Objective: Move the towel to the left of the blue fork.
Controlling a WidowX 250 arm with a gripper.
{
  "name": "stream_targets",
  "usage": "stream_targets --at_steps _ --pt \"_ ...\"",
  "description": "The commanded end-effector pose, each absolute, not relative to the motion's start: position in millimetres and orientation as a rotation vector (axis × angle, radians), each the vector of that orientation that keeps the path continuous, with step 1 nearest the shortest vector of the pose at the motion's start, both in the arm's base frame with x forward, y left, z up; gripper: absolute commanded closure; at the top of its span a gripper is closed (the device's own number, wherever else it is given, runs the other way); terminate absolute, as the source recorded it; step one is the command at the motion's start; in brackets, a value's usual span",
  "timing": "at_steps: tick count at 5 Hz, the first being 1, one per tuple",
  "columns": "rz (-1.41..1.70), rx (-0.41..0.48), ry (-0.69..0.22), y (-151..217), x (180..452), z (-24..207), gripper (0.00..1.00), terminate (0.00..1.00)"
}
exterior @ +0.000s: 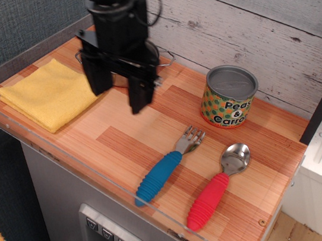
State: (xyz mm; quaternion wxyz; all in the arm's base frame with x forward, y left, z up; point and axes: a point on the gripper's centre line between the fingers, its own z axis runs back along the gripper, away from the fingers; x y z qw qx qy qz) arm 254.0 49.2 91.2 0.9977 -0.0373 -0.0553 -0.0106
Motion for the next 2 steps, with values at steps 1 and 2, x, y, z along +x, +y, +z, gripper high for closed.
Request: stream_targets --at_steps 1,2 --pt "0.073 0.024 -0.129 117 270 90 0.0 0.0" --pt "0.09 0.034 -0.129 145 275 82 0.0 0.0"
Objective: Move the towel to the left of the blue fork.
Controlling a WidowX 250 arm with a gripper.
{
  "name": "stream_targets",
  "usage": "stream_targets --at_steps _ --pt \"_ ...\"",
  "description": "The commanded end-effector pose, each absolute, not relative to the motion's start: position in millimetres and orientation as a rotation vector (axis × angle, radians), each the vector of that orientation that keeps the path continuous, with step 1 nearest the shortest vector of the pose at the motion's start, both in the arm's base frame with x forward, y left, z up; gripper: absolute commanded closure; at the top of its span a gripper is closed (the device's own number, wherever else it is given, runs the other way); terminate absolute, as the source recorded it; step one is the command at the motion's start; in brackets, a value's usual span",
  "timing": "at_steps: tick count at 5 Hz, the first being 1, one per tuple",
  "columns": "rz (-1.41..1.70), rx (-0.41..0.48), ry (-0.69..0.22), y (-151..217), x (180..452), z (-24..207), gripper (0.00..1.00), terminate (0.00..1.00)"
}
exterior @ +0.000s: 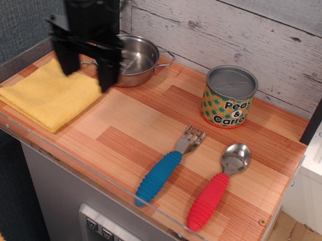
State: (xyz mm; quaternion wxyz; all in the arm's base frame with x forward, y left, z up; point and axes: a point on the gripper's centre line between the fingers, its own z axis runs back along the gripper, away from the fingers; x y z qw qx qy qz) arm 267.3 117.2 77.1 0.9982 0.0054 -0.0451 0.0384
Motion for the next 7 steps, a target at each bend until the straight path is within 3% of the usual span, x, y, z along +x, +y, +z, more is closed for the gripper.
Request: stream_targets --at_steps 1,2,5,7 --pt "0.083 0.043 -0.117 160 280 73 0.0 0.0" --pt "0.068 0.048 -0.122 170 282 64 1.0 0.0" --pt "0.085 0.065 -0.114 193 277 34 1.0 0.0" --pt "0.084 0.048 -0.088 183 273 23 1.0 0.0"
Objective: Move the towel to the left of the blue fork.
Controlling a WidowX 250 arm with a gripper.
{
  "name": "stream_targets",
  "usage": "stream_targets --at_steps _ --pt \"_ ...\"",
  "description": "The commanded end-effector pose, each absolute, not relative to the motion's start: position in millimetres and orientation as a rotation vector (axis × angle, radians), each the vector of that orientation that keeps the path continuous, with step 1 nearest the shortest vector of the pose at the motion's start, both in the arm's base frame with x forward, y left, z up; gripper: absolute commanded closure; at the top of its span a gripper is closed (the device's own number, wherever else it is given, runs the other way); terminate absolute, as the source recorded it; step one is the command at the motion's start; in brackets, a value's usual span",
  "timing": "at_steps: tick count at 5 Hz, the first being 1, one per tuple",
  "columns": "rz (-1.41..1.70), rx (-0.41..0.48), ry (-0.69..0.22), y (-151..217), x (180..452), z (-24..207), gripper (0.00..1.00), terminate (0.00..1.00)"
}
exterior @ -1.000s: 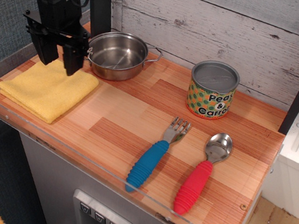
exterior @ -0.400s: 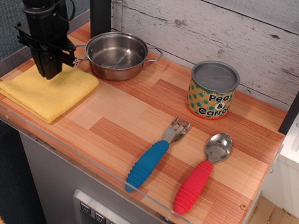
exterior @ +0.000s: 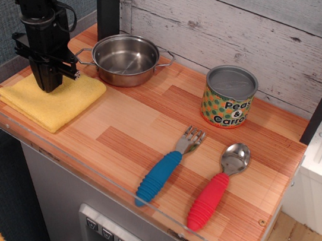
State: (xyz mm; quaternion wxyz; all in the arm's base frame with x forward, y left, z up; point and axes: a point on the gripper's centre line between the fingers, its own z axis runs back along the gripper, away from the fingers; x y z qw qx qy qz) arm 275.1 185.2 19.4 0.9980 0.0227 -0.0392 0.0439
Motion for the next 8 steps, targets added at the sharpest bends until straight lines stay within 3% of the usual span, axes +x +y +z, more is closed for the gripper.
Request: stream_targets --at_steps 1,5,8 --pt "0.103 0.023 -0.084 172 274 21 1.0 0.0" --pt "0.064 0.02 -0.047 123 273 4 1.0 0.0" --pt "0.043 0.006 -0.047 82 269 6 1.0 0.0"
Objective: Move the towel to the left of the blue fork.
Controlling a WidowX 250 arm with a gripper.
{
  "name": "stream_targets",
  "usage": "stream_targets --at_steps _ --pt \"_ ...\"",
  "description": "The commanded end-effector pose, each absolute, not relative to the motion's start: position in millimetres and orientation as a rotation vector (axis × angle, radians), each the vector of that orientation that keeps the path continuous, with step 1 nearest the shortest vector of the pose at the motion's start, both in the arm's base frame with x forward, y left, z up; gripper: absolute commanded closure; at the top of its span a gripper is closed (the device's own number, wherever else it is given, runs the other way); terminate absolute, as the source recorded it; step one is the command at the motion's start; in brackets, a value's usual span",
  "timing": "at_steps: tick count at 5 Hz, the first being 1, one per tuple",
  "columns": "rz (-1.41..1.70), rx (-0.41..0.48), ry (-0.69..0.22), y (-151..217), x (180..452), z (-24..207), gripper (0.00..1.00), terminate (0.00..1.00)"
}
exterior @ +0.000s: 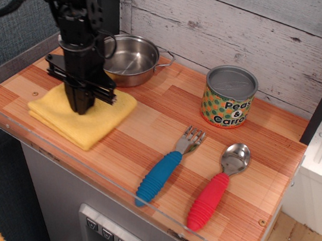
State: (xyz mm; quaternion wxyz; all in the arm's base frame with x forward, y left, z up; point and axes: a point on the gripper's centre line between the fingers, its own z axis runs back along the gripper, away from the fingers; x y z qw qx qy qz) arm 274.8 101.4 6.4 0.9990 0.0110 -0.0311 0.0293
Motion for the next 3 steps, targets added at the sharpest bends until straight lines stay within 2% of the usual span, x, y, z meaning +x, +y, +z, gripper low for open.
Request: stream_targets --at_steps 1,3 --pt "0.046 0.002 -0.044 70 267 6 1.0 0.0" --pt "0.077 -0.003 -0.03 55 265 6 1.0 0.0"
